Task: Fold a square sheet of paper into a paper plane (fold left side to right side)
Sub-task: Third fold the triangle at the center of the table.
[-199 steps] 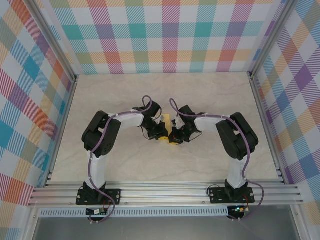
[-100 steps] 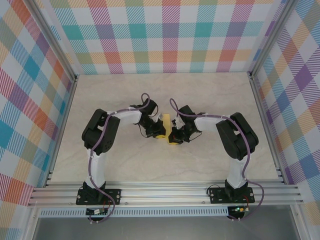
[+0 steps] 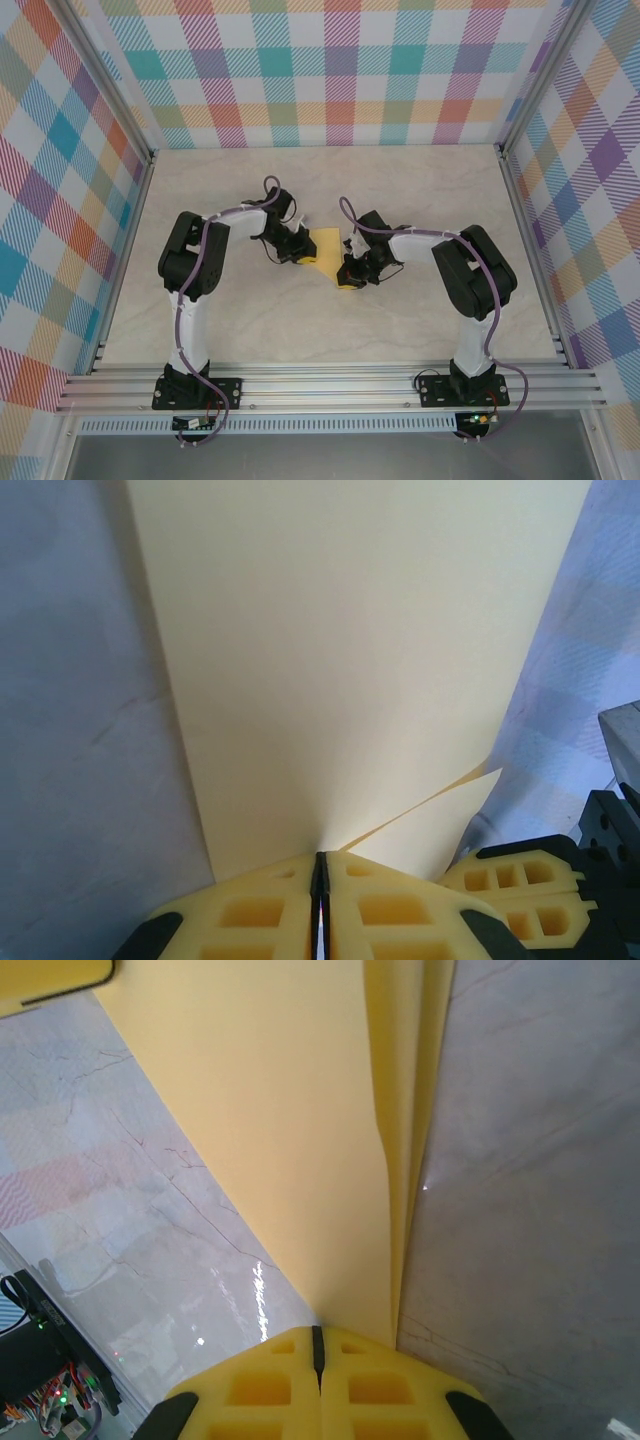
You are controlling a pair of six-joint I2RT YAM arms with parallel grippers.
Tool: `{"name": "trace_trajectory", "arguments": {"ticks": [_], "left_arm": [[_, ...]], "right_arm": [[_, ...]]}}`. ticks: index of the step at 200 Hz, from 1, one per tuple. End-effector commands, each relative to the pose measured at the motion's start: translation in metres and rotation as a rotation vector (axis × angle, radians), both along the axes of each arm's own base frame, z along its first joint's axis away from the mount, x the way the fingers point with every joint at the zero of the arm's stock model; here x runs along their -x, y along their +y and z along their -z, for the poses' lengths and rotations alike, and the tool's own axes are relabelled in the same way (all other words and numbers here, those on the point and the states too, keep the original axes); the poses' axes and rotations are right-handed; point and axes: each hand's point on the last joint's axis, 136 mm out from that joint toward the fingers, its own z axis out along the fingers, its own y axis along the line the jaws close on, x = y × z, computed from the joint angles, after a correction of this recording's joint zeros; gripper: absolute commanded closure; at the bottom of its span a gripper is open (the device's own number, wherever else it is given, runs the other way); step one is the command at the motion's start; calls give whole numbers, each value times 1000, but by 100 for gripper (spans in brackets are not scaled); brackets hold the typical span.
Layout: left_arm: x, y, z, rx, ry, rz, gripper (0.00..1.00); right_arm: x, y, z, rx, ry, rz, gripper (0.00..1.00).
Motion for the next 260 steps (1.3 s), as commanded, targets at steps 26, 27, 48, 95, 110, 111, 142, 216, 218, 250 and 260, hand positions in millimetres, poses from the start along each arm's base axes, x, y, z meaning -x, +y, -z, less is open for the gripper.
{"name": "trace_trajectory", "arguments": {"ticks": [26, 27, 48, 95, 110, 111, 142, 216, 218, 250, 260], "left_arm": [[-47, 57, -12, -109, -129, -124, 83], [-47, 57, -13, -107, -130, -124, 82], [-48, 63, -40, -88, -176, -145, 75], [-22, 56, -66, 20, -186, -199, 64], [-11, 51, -63, 36, -169, -202, 60], [-10, 50, -63, 38, -169, -202, 60], [1, 31, -54, 96, -146, -203, 57], [9, 3, -33, 86, -100, -155, 52], [9, 3, -32, 85, -99, -156, 52], [12, -5, -29, 82, -90, -137, 52], [13, -9, -29, 85, -88, -128, 51]], "right_arm": [[26, -23, 19, 99, 76, -1, 100], [25, -23, 19, 98, 73, -1, 100], [15, -16, 1, 52, 7, -8, 94], [-6, -9, -41, 4, -171, -41, 77], [-11, -8, -52, -4, -215, -56, 71], [-12, -8, -52, -4, -218, -57, 71], [-21, -2, -57, -13, -238, -71, 73], [-39, -8, -32, 97, -227, -45, 73], [-39, -9, -31, 102, -227, -43, 73], [-41, -17, -25, 136, -218, -15, 73], [-42, -17, -24, 133, -218, -12, 72]]}}
